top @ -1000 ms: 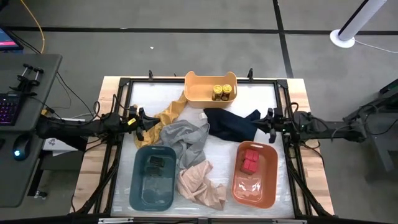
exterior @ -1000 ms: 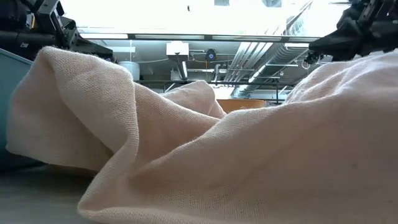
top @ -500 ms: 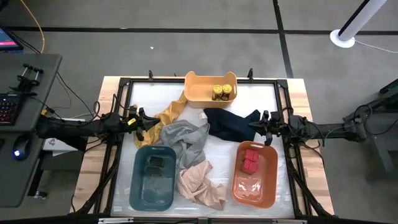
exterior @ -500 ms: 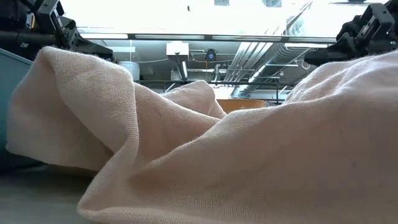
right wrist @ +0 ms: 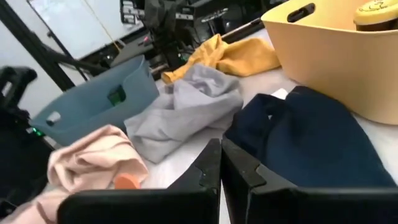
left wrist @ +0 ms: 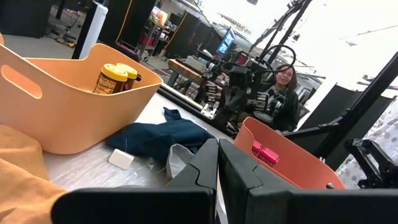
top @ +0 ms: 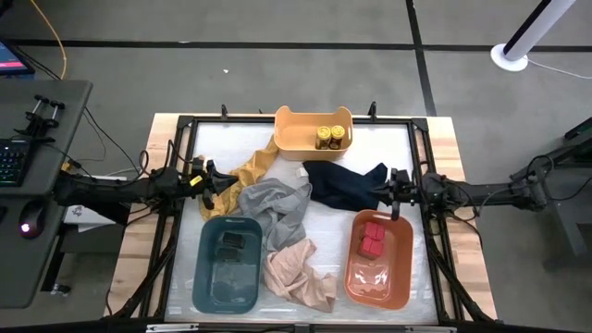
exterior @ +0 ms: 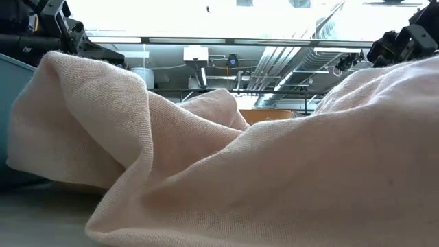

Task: Sort spices by type
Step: Return to Home Position

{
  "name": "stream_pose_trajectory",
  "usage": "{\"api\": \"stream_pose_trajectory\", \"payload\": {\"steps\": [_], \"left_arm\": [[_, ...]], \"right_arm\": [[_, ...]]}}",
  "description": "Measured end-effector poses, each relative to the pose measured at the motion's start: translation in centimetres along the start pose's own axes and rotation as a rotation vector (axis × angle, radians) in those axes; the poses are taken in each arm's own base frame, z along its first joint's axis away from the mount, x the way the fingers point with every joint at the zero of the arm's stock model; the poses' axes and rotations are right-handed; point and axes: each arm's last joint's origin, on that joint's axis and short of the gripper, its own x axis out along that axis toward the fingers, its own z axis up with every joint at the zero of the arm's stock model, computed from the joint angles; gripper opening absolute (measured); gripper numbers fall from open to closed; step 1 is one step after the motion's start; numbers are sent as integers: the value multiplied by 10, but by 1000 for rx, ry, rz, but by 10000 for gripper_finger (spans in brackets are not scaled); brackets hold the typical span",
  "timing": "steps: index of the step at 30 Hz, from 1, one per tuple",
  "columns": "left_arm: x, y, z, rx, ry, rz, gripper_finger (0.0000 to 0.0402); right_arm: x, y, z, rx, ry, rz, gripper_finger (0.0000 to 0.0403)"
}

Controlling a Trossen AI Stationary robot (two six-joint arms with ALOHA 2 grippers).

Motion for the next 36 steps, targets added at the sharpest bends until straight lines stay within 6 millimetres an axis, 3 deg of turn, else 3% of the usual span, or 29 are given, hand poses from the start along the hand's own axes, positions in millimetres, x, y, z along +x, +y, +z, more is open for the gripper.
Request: {"api": "stream_pose_trajectory", "payload": {"steps": [7,36], "left_arm": [[0,0,0,0,1,0,0],[0,0,0,0,0,0,0]], "right_arm": [[1,-1,-2,-91,19,-7,0],[1,0,-1,-88,18,-7,0]]}}
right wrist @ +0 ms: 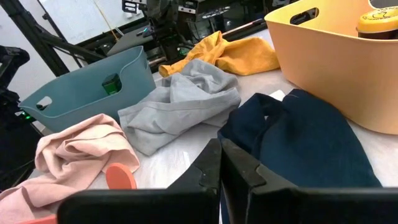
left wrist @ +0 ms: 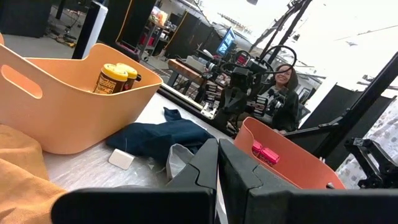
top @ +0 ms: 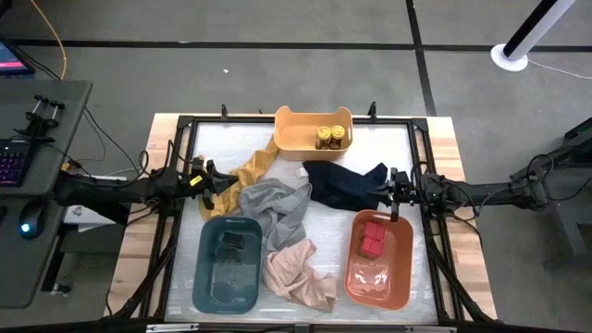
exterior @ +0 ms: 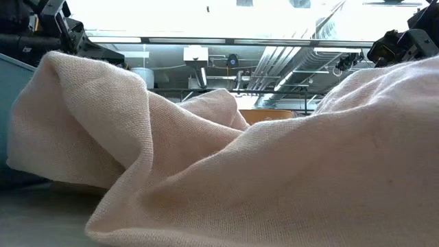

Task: Sort spices by type
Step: Return to Home Position

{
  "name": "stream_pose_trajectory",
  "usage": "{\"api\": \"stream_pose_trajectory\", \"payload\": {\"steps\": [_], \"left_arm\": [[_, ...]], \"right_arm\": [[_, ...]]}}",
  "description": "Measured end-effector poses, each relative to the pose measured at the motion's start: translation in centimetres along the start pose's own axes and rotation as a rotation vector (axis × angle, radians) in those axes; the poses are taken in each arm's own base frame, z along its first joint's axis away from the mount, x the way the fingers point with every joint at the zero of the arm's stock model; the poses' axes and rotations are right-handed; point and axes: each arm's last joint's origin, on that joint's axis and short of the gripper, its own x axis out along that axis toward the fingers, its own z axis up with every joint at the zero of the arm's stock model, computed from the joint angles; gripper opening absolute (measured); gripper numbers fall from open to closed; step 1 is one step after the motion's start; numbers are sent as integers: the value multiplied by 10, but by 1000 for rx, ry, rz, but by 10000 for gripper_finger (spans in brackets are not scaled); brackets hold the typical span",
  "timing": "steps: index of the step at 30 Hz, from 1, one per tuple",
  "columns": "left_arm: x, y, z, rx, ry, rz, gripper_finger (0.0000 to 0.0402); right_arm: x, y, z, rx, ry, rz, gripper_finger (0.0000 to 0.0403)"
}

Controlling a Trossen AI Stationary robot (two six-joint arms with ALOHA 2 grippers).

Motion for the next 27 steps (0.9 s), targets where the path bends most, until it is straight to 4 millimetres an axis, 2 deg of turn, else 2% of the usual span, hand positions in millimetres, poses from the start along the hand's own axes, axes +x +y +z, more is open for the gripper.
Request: {"api": "stream_pose_trajectory", "payload": {"steps": [7,12,15,22,24,27], "left_arm": [[-1,0,0,0,-2,-1,0],[-13,0,5,2,-43,-24,0],[-19,1,7,94,-79,-34,0],[-19,-2,3,493,-32,-159,0],[-19,-1,-1,523,18,-174,0],[-19,1,-5,476,62,-171,0]], "right_arm": [[0,0,0,0,0,0,0],[0,0,0,0,0,0,0],[0,0,0,0,0,-1,0],[0,0,0,0,5,0,0],[0,0,0,0,4,0,0],[1,0,-1,-1,9,-2,0]]}}
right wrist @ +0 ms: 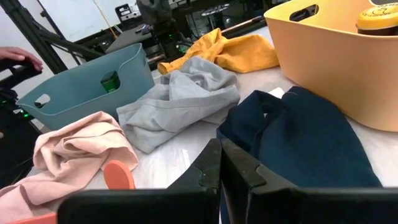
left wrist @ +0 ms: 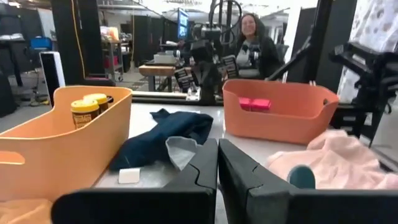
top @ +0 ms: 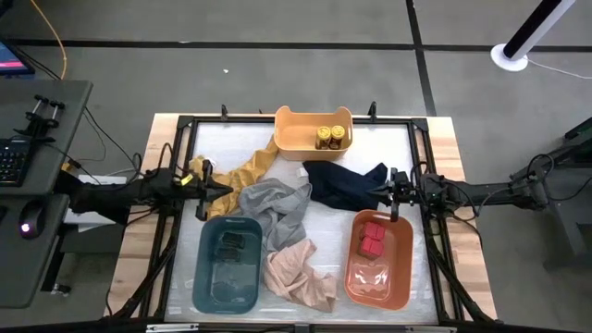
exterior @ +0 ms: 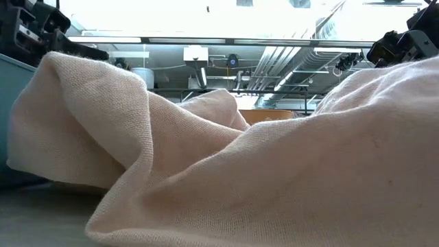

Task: Sort spices by type
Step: Return to Home Position

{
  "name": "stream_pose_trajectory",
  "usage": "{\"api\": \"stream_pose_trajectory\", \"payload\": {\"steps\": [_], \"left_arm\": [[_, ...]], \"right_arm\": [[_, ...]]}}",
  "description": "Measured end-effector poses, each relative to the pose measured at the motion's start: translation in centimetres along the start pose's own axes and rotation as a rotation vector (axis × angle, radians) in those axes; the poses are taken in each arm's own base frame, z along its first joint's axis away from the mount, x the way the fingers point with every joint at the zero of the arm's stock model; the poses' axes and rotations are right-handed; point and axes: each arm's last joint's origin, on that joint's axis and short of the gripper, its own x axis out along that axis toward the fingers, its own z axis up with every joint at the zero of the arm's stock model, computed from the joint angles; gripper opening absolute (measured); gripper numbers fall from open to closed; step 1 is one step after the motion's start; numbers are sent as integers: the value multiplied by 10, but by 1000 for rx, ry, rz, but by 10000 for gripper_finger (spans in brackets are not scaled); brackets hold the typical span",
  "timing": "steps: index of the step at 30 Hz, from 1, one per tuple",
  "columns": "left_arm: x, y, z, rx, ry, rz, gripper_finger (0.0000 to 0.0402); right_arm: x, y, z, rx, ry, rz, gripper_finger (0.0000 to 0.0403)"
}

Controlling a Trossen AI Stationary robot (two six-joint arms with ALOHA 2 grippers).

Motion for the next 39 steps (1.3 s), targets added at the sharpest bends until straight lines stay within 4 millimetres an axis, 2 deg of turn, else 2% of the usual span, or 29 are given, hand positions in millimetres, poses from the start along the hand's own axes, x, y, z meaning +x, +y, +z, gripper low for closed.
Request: {"api": "stream_pose_trajectory", "payload": {"steps": [39], "left_arm": [[1,0,-1,14,10,5,0]], "right_arm": [[0,0,0,0,2,1,0]]}}
